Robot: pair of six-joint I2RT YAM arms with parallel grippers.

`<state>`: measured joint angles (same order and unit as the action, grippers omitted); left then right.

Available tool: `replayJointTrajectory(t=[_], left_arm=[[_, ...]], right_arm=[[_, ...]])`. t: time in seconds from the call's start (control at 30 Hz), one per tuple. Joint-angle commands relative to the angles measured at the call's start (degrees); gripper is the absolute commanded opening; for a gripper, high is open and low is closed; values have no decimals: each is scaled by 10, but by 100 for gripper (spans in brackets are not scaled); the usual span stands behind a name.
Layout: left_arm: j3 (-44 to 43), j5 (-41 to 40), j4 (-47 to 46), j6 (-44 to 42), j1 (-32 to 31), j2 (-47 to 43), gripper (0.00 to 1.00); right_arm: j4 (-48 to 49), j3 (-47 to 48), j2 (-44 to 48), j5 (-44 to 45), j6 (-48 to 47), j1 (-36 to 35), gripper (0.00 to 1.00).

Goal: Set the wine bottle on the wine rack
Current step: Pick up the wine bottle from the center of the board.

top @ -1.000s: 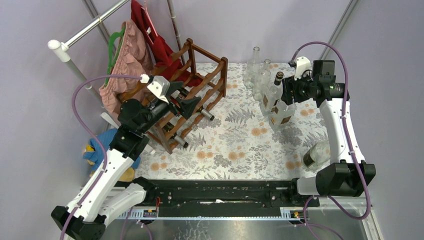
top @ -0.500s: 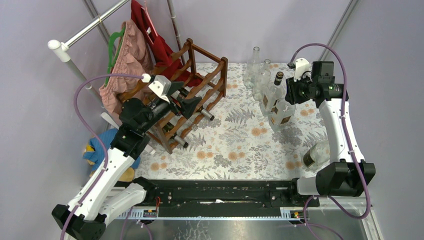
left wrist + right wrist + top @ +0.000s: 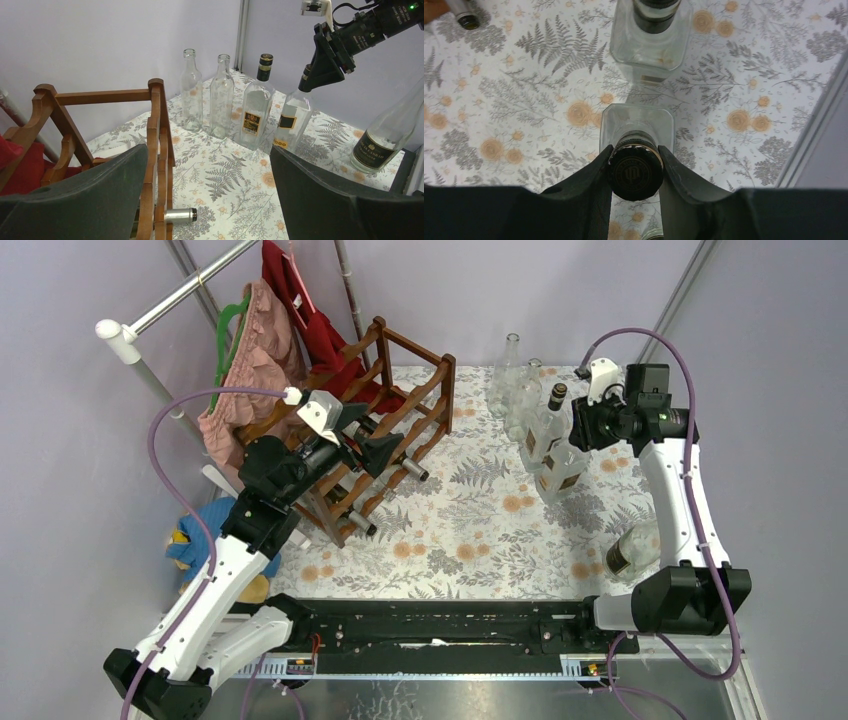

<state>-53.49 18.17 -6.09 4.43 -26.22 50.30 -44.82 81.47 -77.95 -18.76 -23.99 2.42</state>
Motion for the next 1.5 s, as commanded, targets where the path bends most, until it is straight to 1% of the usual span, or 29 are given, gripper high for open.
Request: replayJointTrajectory(t=[0.0,0.3,0.37,0.47,0.57,0.7,0.87,0.93,1.0,1.13,1.3,1.47], left_arm=[[4,11,-38,-3,-2,1,99],[5,31,-43,-4,-5,6,99],[8,49,-51,-6,-7,8,99],[16,110,-71,-18,-19,9,99],[26,156,-84,-39,-55,7,99],[39,174,-75,-102,-124,19,99],[43,109,-45,-163,-218,79,99],[43,69,-37,-171,-252,122,99],[33,39,-19,-173,-271,162,99],[22,10,-1,-186,-284,224,99],[44,-23,-17,-230,-285,249,99],[48,-25,-28,-226,-285,278,99]], right_arm=[[-37,35,35,-86,16,2,1],[-35,13,75,-143,50,2,0],[-30,8,80,-165,64,2,0],[-13,-10,87,-201,94,2,0],[1,-28,96,-226,117,2,0],[34,-69,119,-259,160,2,0],[107,-142,147,-313,231,2,0],[128,-162,157,-326,258,2,0],[157,-184,170,-337,286,2,0],[211,-230,194,-366,347,2,0],[278,-284,214,-385,409,2,0],[327,-313,210,-405,459,2,0]])
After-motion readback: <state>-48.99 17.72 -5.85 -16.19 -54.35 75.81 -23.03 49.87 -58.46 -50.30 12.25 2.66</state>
